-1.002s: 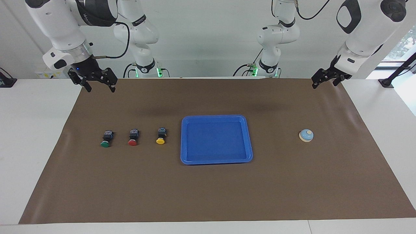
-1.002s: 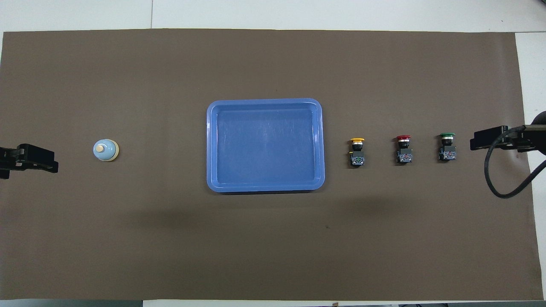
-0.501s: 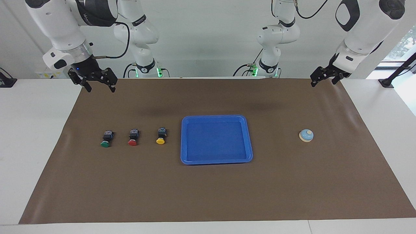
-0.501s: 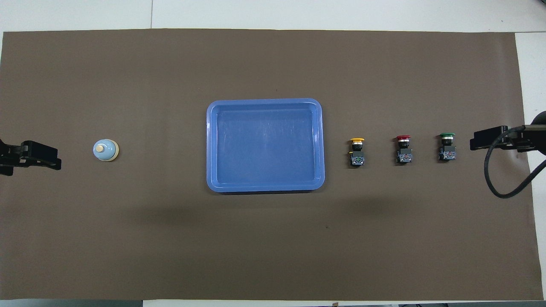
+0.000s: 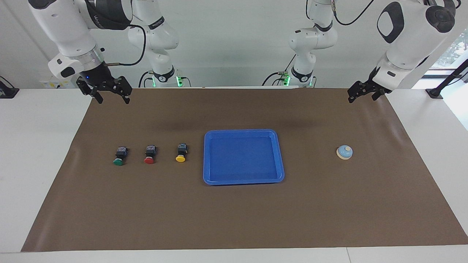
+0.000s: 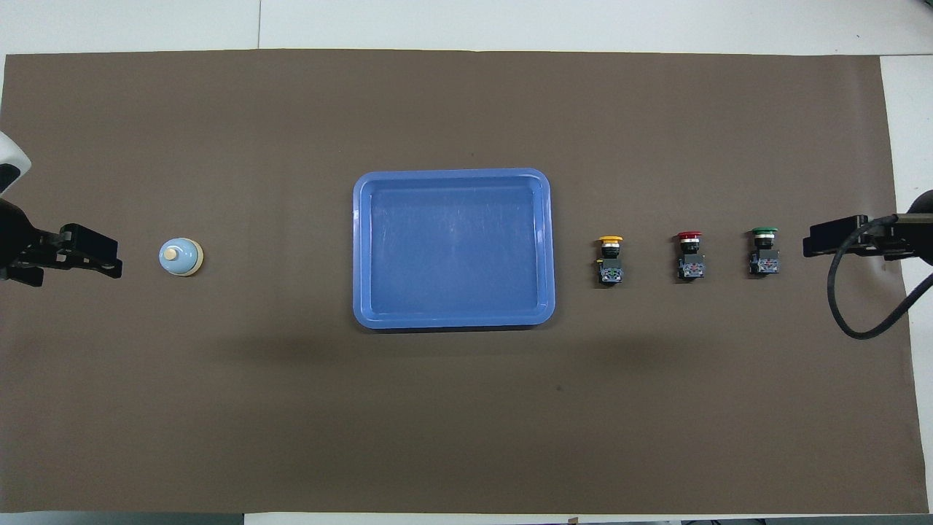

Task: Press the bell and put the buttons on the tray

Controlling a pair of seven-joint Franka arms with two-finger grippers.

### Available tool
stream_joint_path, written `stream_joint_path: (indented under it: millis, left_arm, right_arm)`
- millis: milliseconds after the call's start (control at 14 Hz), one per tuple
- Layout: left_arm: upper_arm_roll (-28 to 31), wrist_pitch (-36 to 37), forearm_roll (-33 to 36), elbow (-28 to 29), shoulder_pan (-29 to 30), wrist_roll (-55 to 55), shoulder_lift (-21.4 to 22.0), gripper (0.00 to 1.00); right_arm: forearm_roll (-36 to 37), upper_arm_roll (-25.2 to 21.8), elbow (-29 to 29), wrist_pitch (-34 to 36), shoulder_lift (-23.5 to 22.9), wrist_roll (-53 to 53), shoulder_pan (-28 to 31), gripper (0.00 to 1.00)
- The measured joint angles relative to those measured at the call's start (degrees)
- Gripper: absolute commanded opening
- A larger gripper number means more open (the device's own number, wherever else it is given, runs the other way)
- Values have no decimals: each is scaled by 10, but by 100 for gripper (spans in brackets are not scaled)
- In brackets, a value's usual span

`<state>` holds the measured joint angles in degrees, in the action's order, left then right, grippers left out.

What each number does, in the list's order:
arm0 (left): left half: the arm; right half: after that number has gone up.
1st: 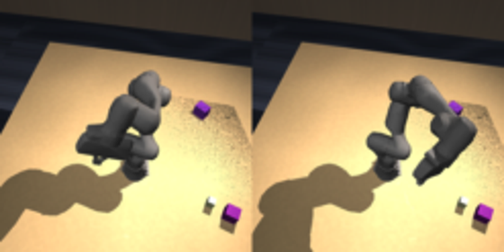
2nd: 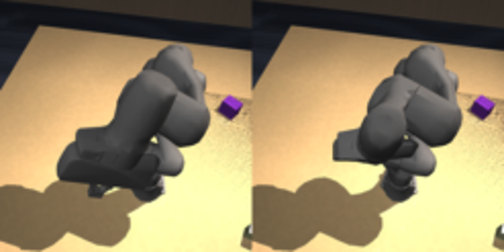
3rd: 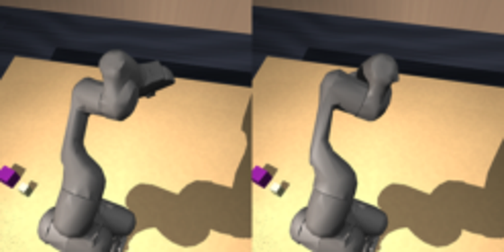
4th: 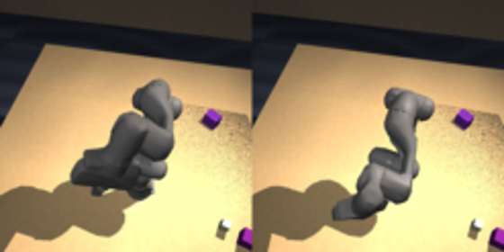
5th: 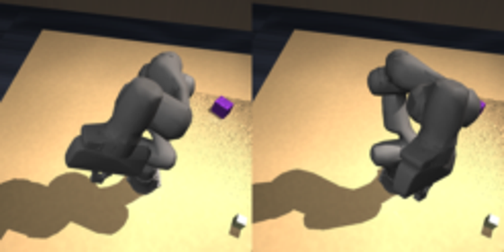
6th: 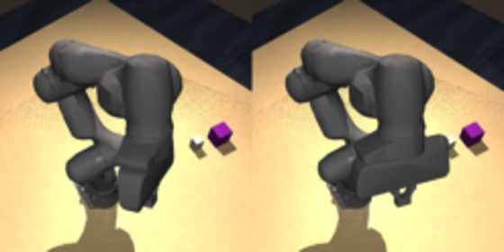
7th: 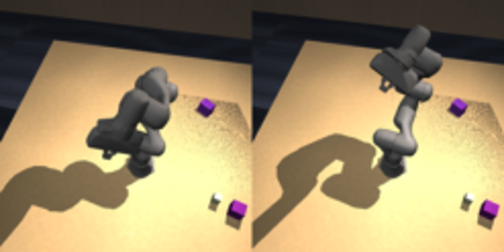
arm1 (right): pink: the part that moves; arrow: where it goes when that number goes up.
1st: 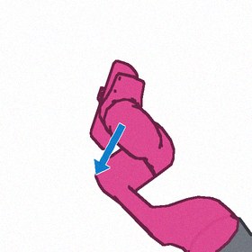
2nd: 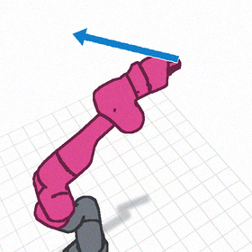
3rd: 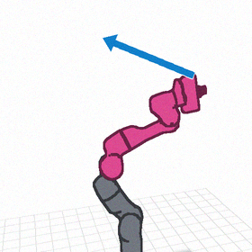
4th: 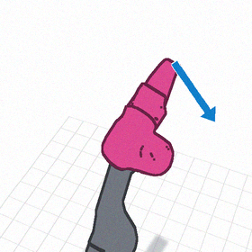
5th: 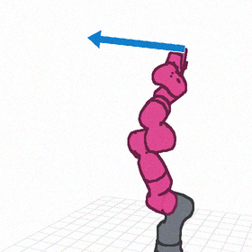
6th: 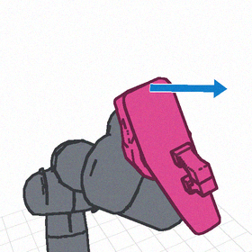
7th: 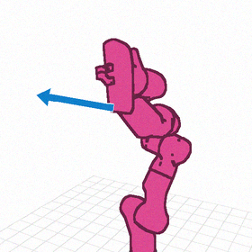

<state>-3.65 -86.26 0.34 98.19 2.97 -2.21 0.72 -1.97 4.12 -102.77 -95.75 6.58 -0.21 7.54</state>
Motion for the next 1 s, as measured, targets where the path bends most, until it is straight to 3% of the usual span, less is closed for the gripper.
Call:
stream_joint_path:
  millis: [1002]
  left_arm:
    - [-2,8,0,-20,-6,0,5,100]
  right_arm:
    - [0,0,0,0,0,0,0,100]
